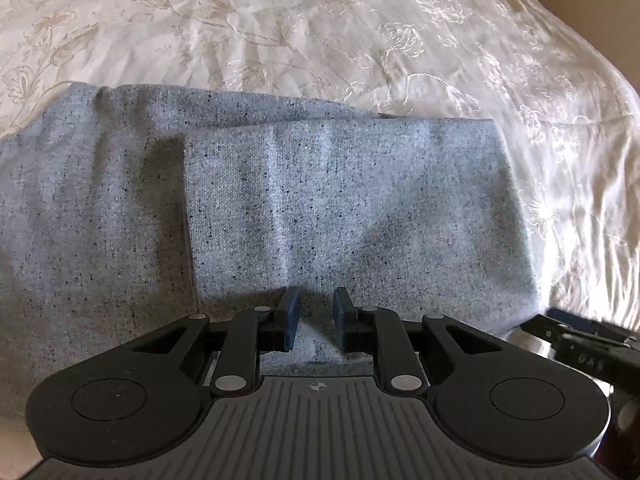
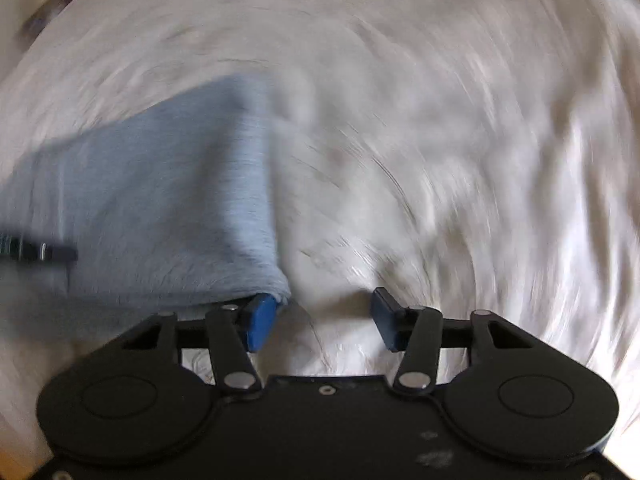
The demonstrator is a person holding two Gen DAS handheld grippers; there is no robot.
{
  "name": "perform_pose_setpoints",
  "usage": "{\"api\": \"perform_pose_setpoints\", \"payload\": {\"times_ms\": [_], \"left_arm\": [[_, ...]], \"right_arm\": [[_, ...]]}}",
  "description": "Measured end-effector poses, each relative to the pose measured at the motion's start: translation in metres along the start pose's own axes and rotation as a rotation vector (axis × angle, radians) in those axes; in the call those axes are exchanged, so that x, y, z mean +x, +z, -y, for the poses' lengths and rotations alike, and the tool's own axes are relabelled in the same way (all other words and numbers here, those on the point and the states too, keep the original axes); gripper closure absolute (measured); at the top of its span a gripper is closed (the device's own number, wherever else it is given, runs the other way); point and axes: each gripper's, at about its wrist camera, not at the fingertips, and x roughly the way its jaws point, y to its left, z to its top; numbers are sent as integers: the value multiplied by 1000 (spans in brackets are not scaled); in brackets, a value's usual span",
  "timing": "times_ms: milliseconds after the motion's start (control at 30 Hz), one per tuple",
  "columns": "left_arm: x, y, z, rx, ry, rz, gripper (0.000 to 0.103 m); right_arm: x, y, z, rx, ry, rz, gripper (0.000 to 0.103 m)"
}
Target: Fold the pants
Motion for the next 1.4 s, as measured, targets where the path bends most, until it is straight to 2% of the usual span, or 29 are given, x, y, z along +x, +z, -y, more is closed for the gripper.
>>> {"api": "perform_pose_setpoints", "payload": {"times_ms": [67, 100, 167, 267, 400, 533, 633, 767, 867, 933, 1033, 1200, 1233, 1267, 1333, 1367, 1400], "left_arm": [[-1, -1, -1, 2, 5, 0, 85], [-1, -1, -1, -4, 3, -1, 85], [-4, -1, -2, -18, -4, -4, 85], [-9, -5, -5, -27, -10, -5, 85], [-16, -11, -7, -60, -9, -4, 85], [-28, -19, -9, -105, 7, 15, 84], [-37, -27, -12, -137, 33, 28, 84], [-47, -39, -17, -188, 83, 35, 84], [-54, -51, -22, -237, 110, 37, 84], [-57, -58, -25, -270, 123, 36, 84], [-61, -67, -27, -305, 136, 35, 84], [-69, -68, -30, -329, 117, 63, 84], [-70, -69, -28, -332, 112, 72, 81], [-71, -68, -29, -334, 110, 81, 73], [-72, -65, -31, -331, 105, 97, 60], [-72, -63, -33, -330, 100, 100, 54], [-72, -60, -35, -330, 91, 101, 52]], "right_arm": [[-1, -2, 4, 16, -88, -11, 85], [-3, -3, 8, 12, -87, -8, 83], [-10, -1, 20, 59, -18, -8, 82], [-30, 7, 23, 30, 60, 66, 80], [-42, 30, 2, -68, 205, 145, 80], [-26, 58, -27, -139, 267, 146, 80], [-8, 81, -41, -161, 255, 141, 80], [22, 118, -44, -126, 214, 122, 80], [46, 136, -48, -126, 221, 66, 79], [59, 137, -56, -185, 220, 37, 74], [64, 128, -69, -299, 204, 53, 71], [54, 130, -61, -278, 234, 72, 65], [47, 130, -58, -272, 236, 88, 65], [39, 130, -56, -270, 240, 106, 65], [19, 123, -53, -273, 261, 147, 57], [11, 120, -52, -277, 274, 164, 49], [3, 117, -53, -281, 291, 180, 47]]}}
